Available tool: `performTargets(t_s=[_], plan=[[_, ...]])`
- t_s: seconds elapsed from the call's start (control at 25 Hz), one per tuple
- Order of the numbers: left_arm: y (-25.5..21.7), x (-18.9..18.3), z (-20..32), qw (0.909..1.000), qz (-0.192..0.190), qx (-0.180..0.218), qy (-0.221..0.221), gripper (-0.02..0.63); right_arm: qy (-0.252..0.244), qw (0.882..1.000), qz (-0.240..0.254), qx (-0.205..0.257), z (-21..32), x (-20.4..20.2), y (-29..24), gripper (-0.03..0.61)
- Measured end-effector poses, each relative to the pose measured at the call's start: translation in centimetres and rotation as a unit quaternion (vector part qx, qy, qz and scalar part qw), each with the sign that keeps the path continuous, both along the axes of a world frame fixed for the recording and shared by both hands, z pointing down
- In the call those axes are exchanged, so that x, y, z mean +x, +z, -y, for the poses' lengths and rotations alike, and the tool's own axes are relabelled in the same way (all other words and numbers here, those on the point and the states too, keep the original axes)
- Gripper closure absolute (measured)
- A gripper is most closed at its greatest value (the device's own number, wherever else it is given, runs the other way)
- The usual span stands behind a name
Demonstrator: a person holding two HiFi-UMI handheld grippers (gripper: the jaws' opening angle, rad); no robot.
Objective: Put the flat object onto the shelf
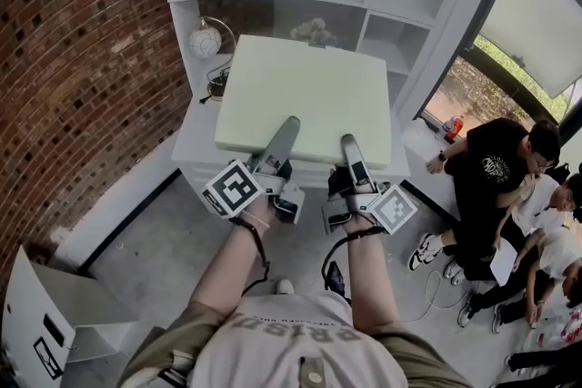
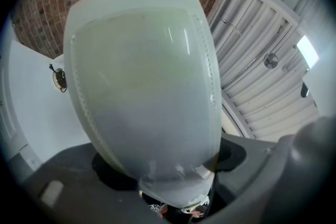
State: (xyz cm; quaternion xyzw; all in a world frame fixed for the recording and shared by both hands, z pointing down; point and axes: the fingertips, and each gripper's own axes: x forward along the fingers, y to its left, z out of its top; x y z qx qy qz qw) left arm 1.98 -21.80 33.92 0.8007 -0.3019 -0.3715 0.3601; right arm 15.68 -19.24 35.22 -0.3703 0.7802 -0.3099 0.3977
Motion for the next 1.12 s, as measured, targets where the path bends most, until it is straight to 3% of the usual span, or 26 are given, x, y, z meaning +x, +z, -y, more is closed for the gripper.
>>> performTargets(t_s=[0.36, 1.12], plan=[[-0.8, 2.8, 5.0, 0.9999, -0.005, 0.008, -0.015, 0.221, -0.019, 1.0, -0.003, 0.009, 5.5, 2.8, -0.8, 0.183], [-0.5, 2.5, 13.3, 0.9999, -0.004, 0.007, -0.007, 0.222, -0.021, 1.0, -0.006, 0.012, 13.7, 2.2, -0.6, 0.184]])
